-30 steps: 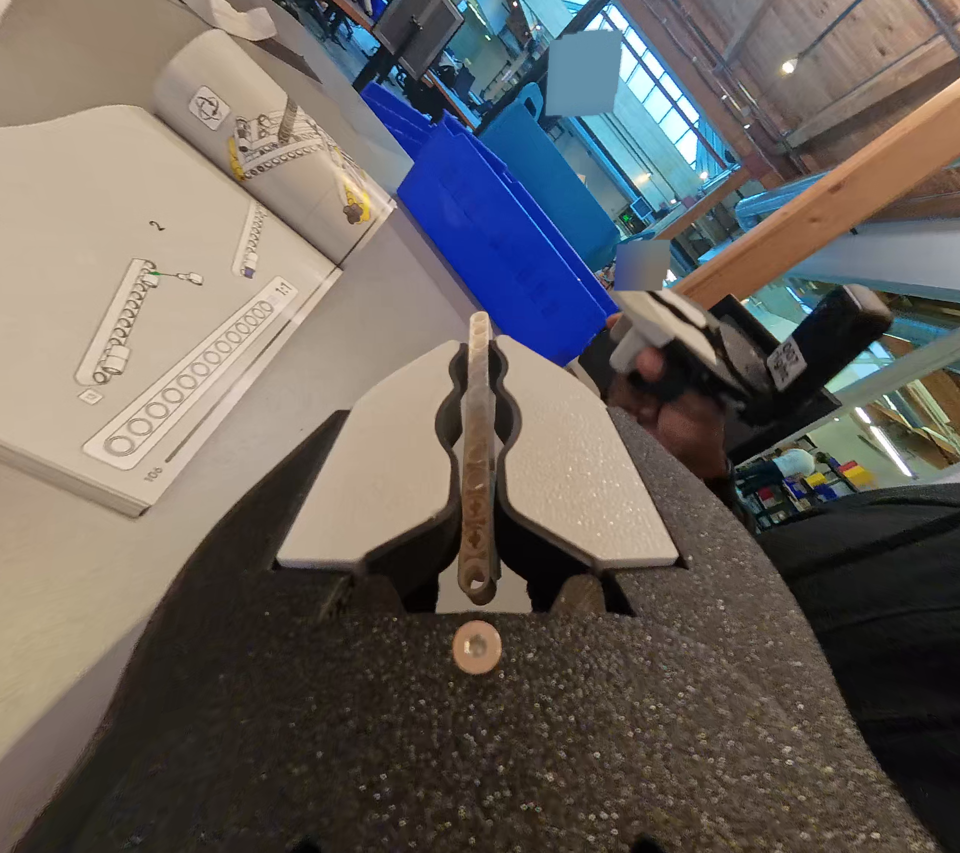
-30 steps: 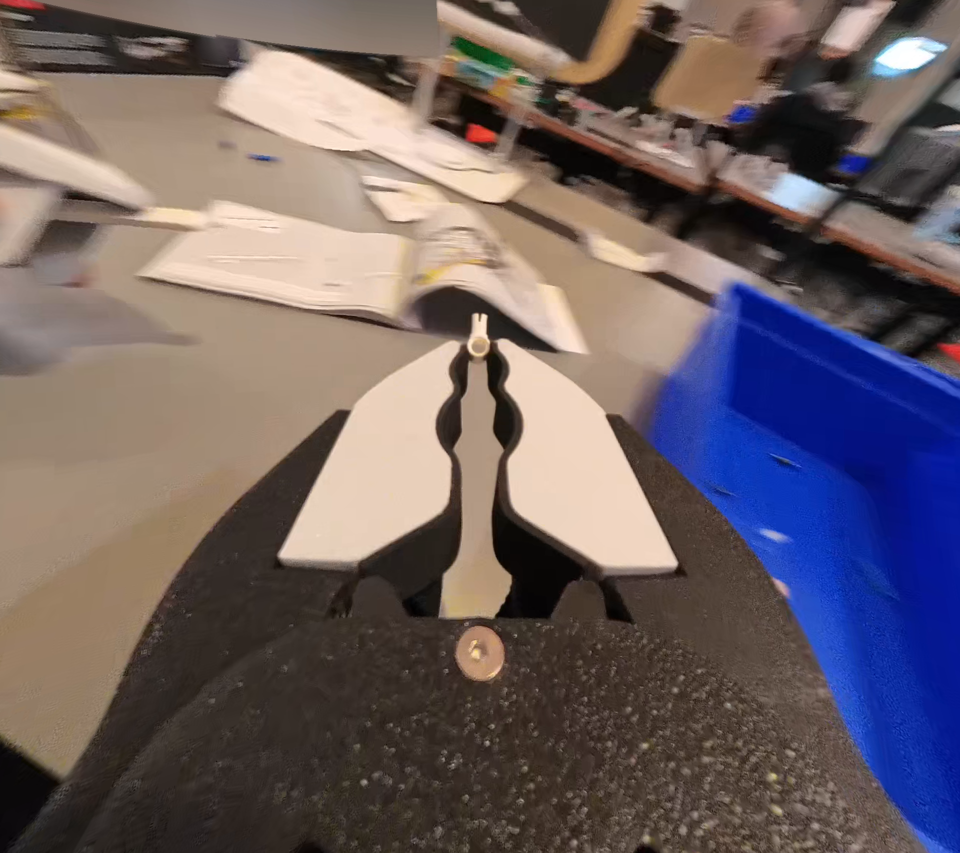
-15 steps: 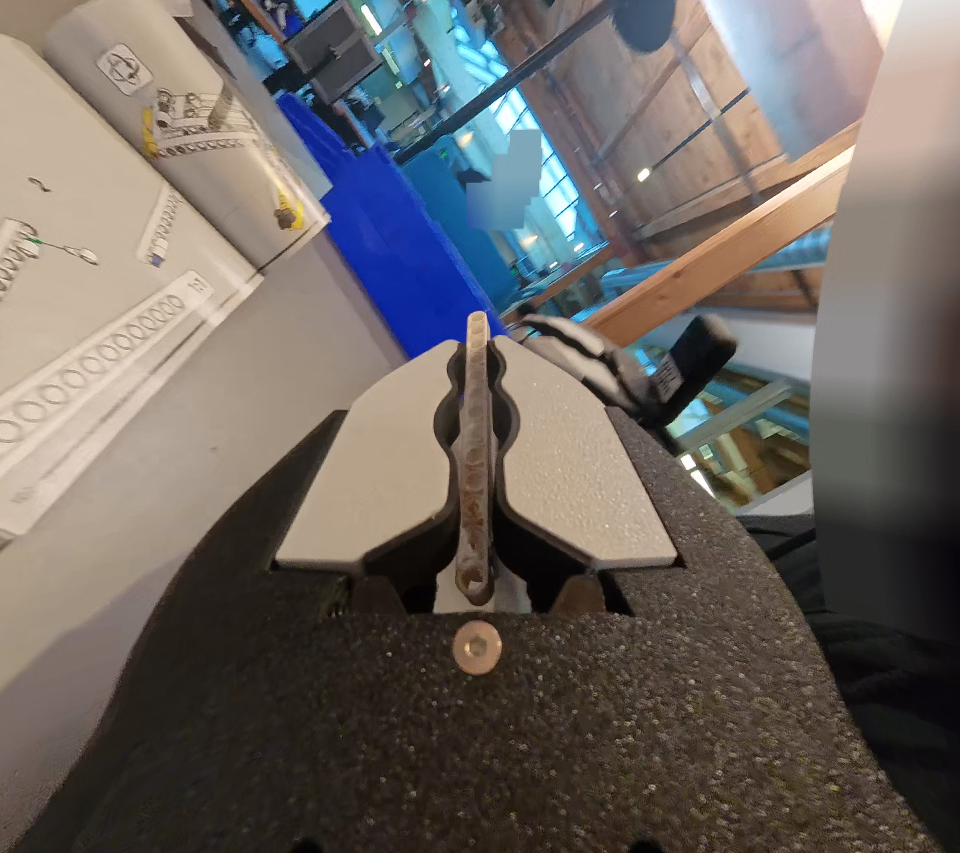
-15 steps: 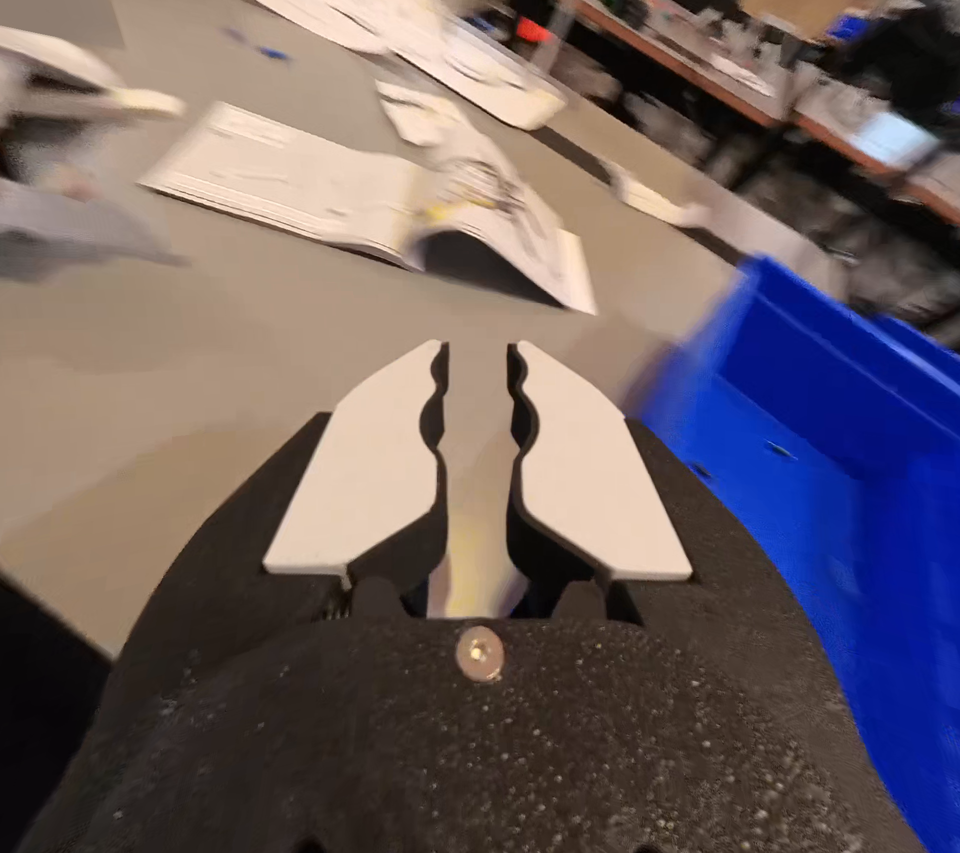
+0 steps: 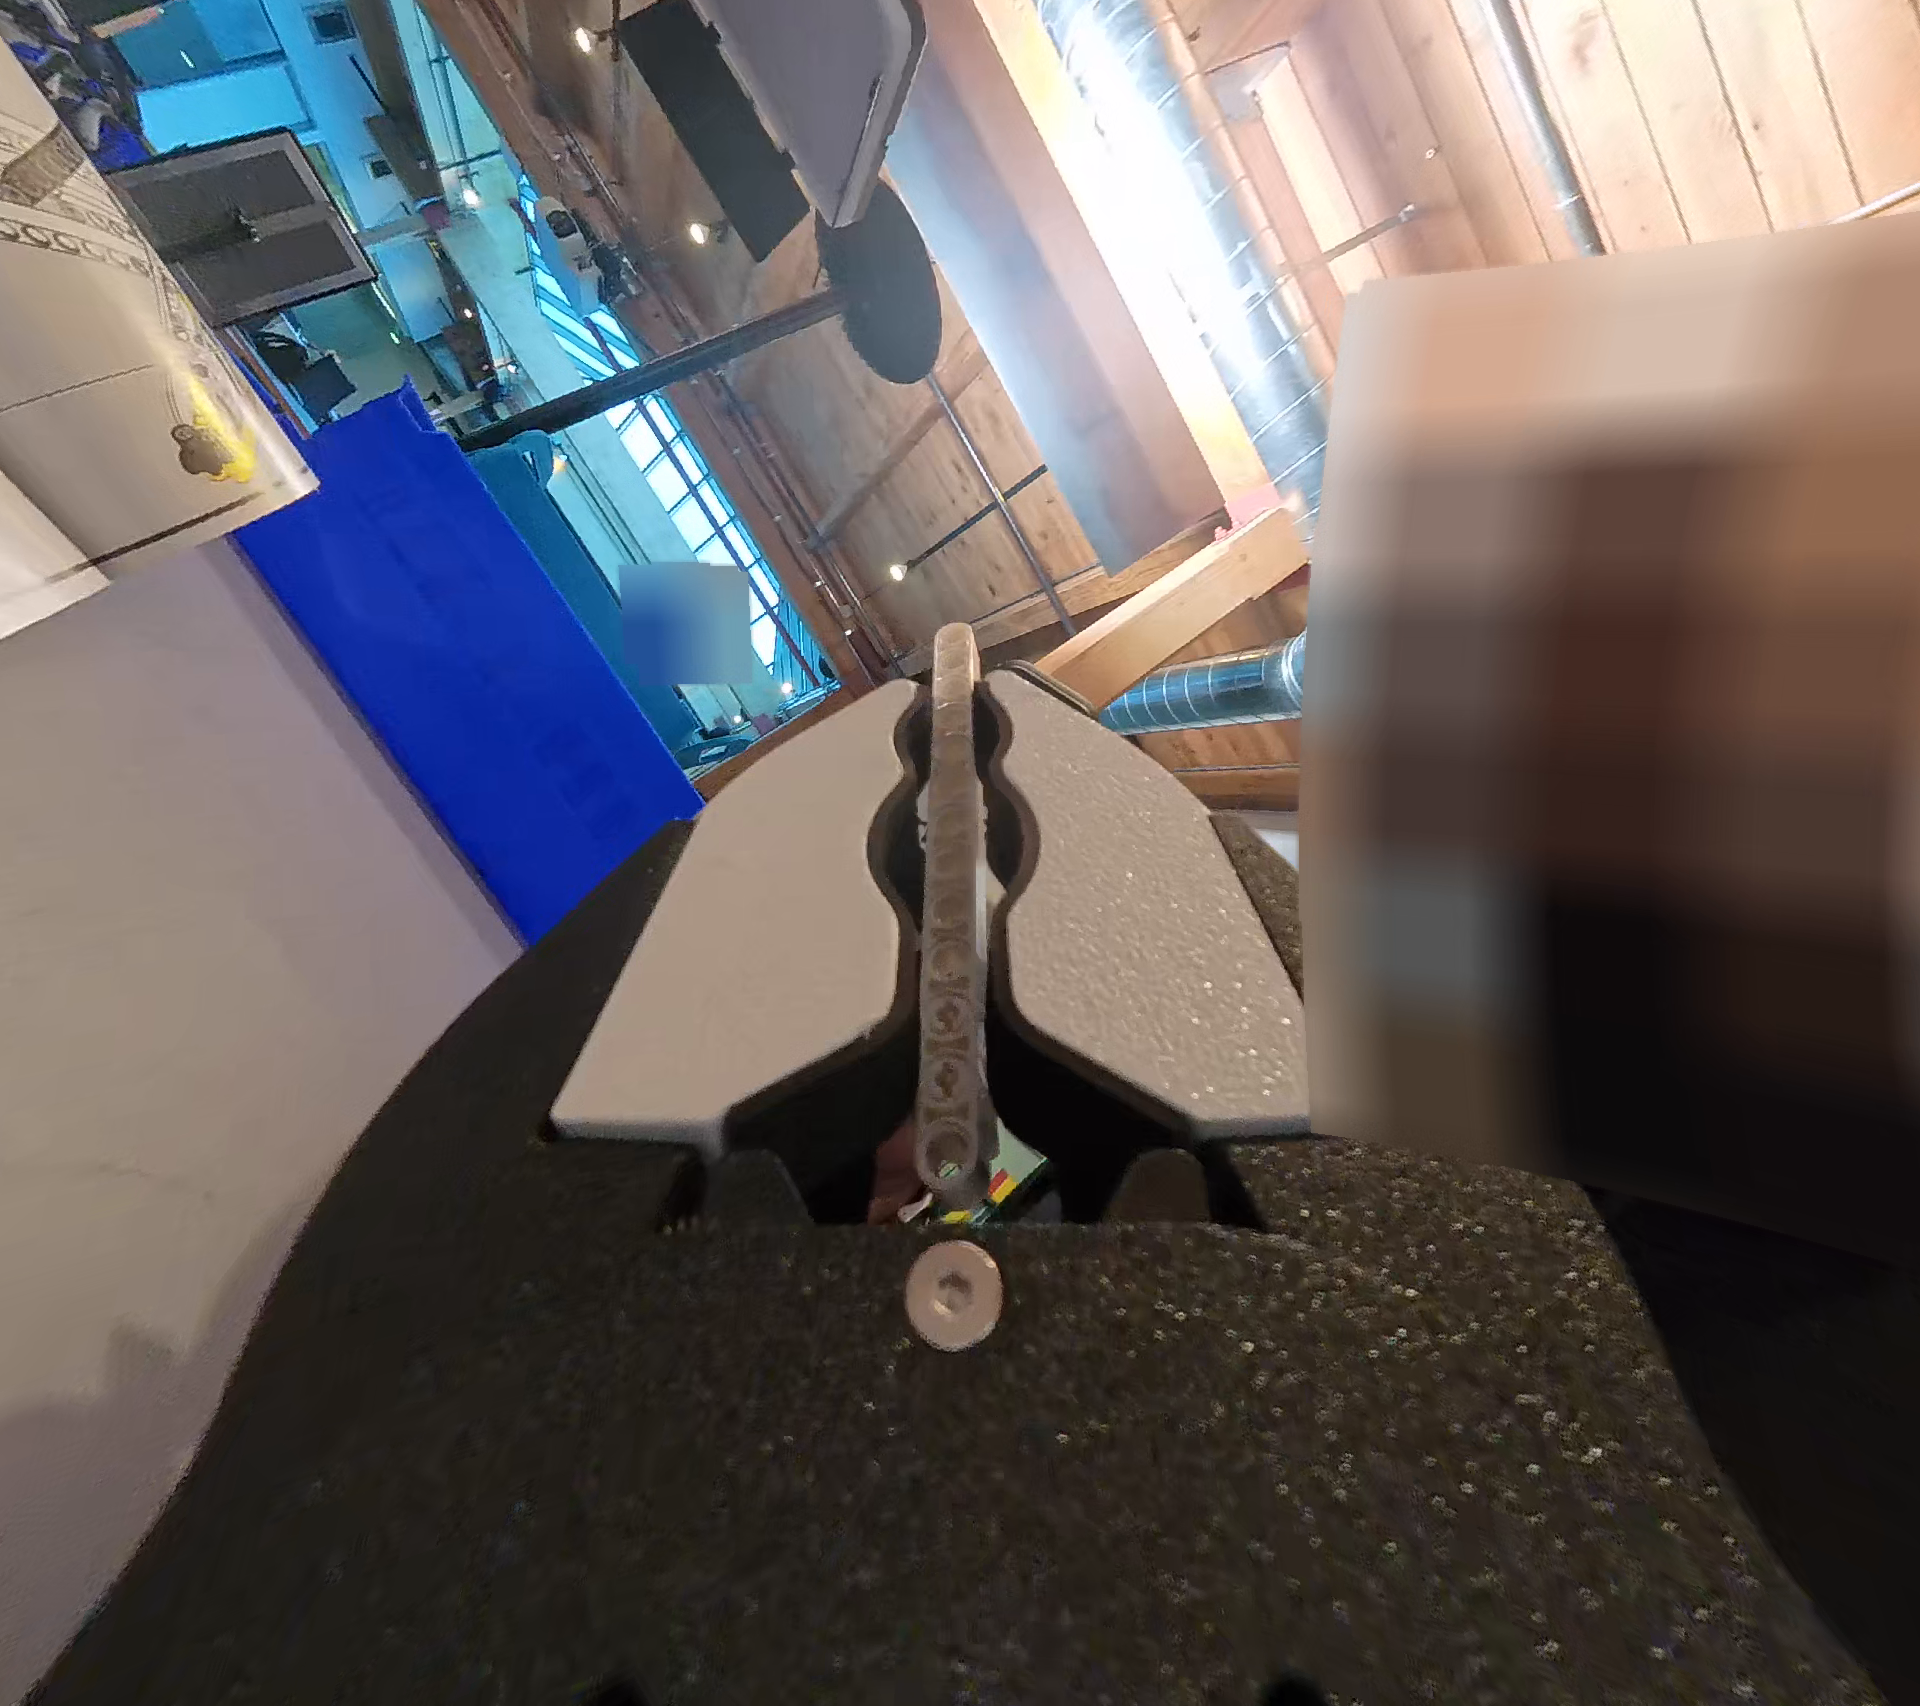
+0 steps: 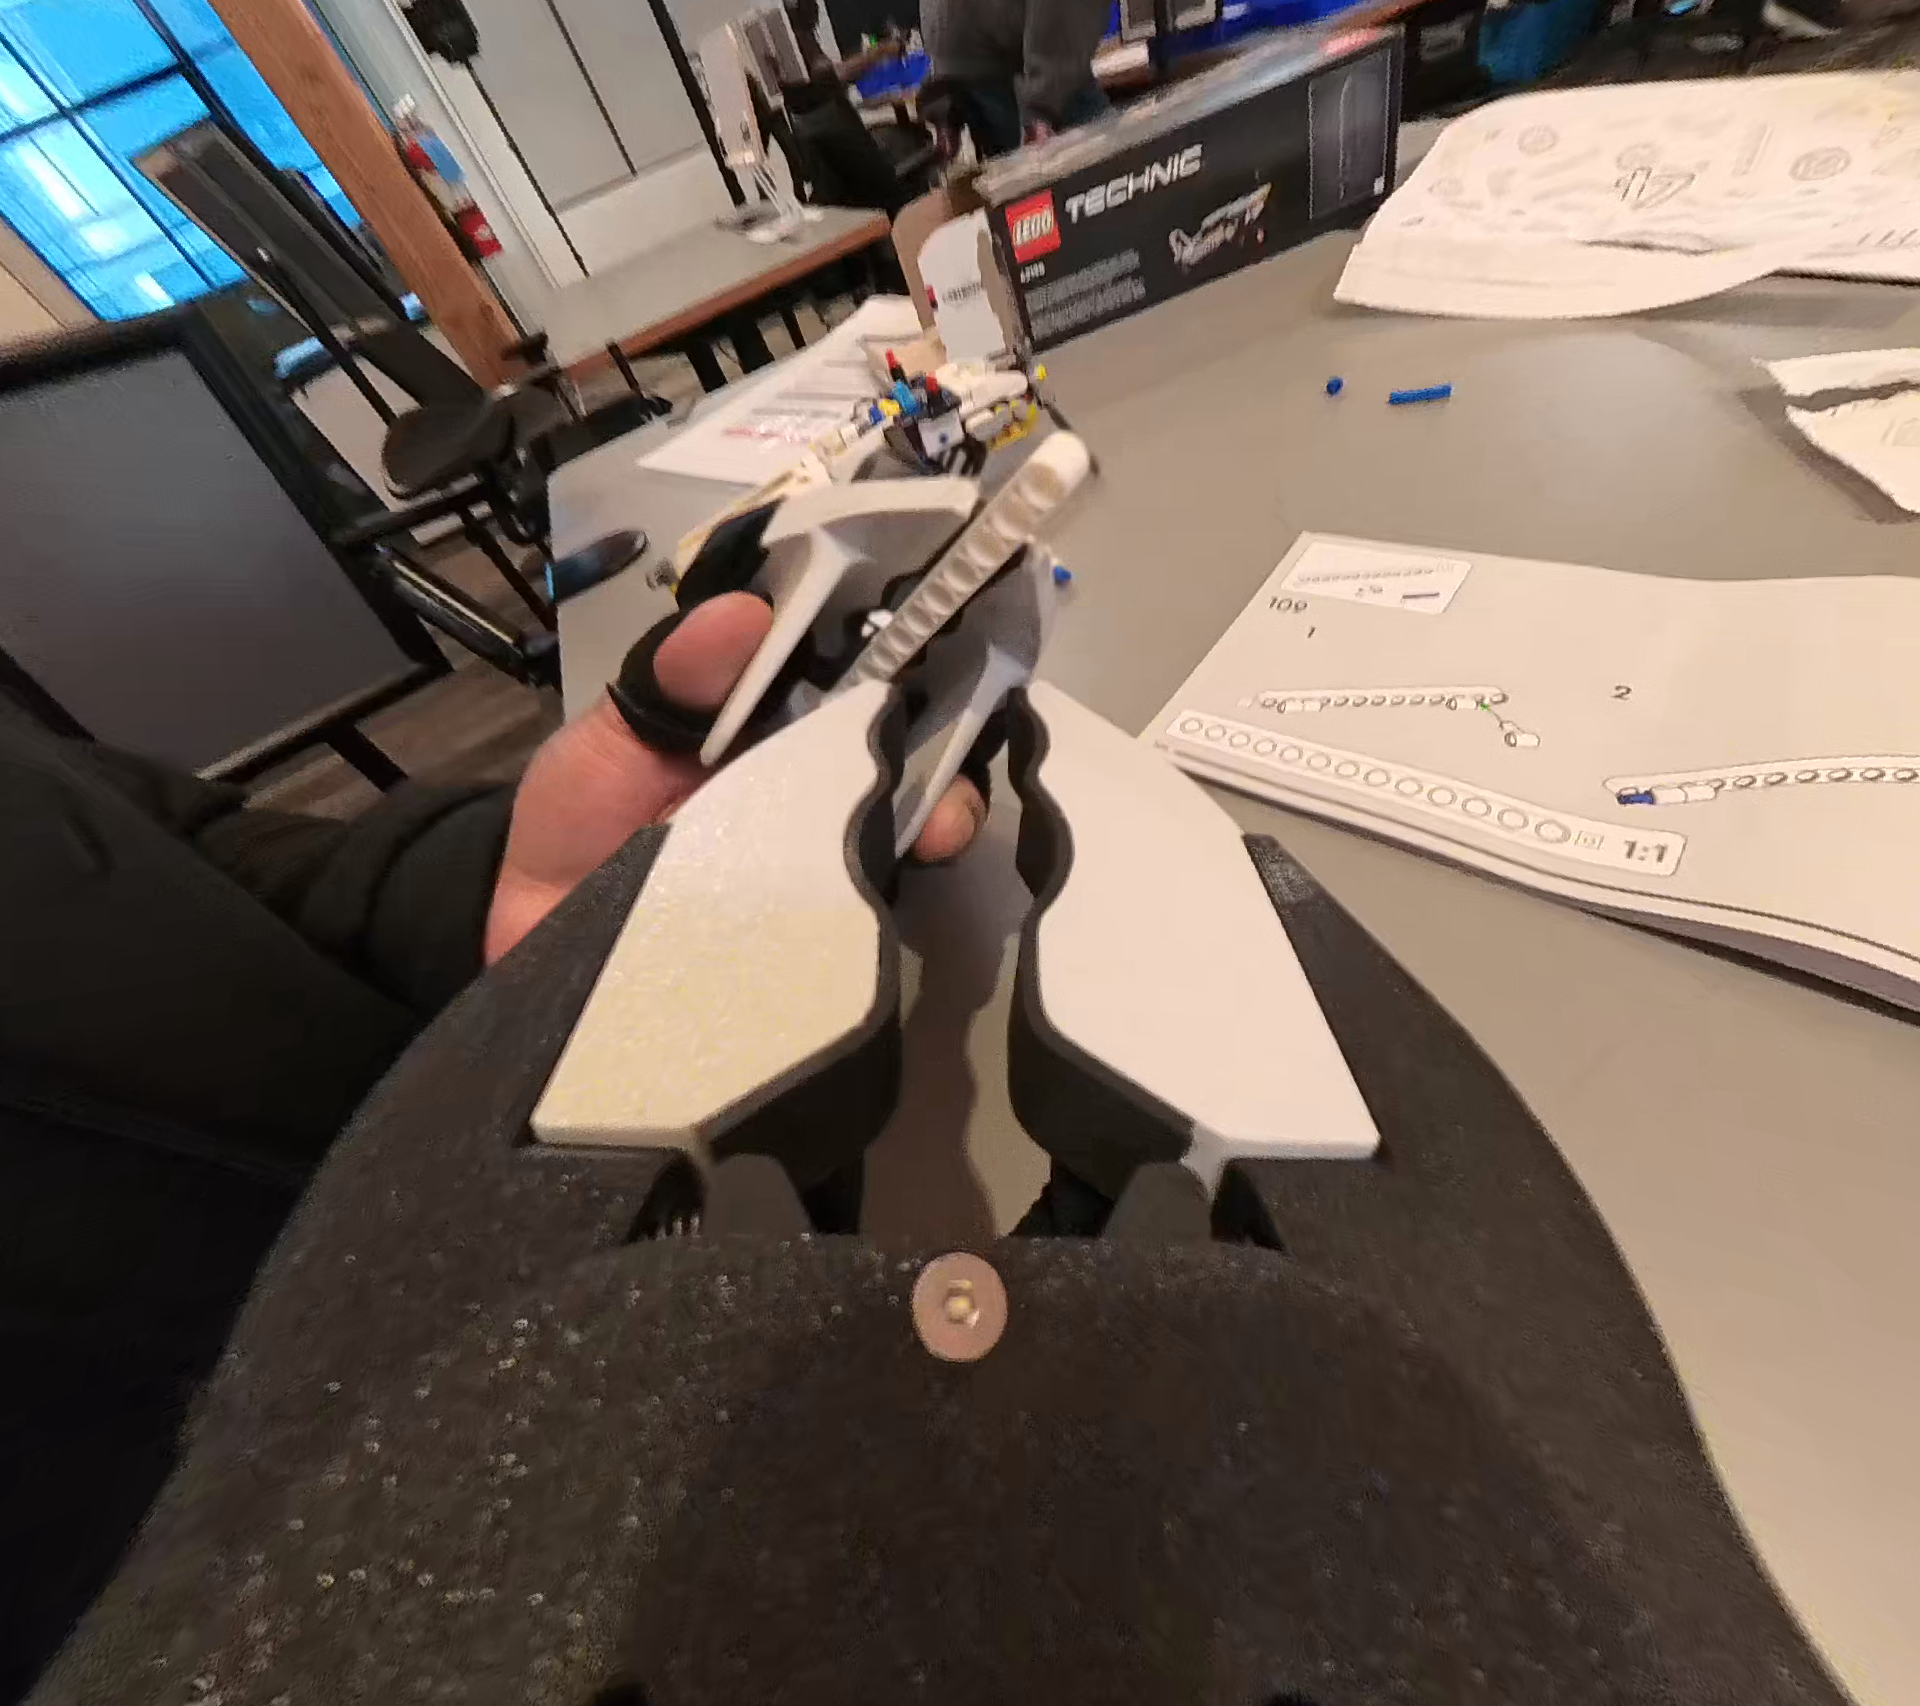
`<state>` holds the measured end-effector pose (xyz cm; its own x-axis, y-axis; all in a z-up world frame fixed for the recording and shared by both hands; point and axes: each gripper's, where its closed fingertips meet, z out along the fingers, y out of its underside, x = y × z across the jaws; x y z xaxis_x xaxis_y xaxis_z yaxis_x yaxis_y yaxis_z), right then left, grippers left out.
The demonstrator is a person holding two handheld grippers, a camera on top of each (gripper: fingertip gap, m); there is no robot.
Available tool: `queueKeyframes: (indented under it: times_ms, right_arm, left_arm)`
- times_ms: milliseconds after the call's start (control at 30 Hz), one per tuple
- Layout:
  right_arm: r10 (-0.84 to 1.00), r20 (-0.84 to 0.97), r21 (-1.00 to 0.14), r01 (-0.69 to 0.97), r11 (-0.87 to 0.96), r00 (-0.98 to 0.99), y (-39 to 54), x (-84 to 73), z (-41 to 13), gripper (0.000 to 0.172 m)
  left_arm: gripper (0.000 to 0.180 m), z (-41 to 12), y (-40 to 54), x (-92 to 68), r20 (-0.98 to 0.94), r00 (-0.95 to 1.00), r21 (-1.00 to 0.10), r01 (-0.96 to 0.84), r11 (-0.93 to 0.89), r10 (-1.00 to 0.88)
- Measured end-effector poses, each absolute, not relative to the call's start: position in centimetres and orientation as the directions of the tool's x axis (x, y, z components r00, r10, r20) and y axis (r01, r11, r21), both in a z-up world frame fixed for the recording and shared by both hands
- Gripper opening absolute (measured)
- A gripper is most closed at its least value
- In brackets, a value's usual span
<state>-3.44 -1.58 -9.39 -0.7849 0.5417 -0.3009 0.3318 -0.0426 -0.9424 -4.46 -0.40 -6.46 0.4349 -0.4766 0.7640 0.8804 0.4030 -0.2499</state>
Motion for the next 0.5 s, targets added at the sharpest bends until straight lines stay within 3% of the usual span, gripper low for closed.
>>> queueKeyframes:
  times_ms: [233,500]
  right_arm:
    - [0.47,-0.375,-0.926,0.297,-0.234,-0.799,0.9,-4.1,-6.5,0.023]
    - [0.298,-0.443,-0.895,0.398,-0.203,-0.846,0.6,-3.4,-6.4,0.011]
  left_arm:
    - [0.008,-6.5,0.6,-3.5,0.772,0.439,-0.312,0.892,0.327,-0.459]
    - [0.008,-6.6,1.4,-2.7,0.786,0.431,-0.361,0.902,0.237,-0.443]
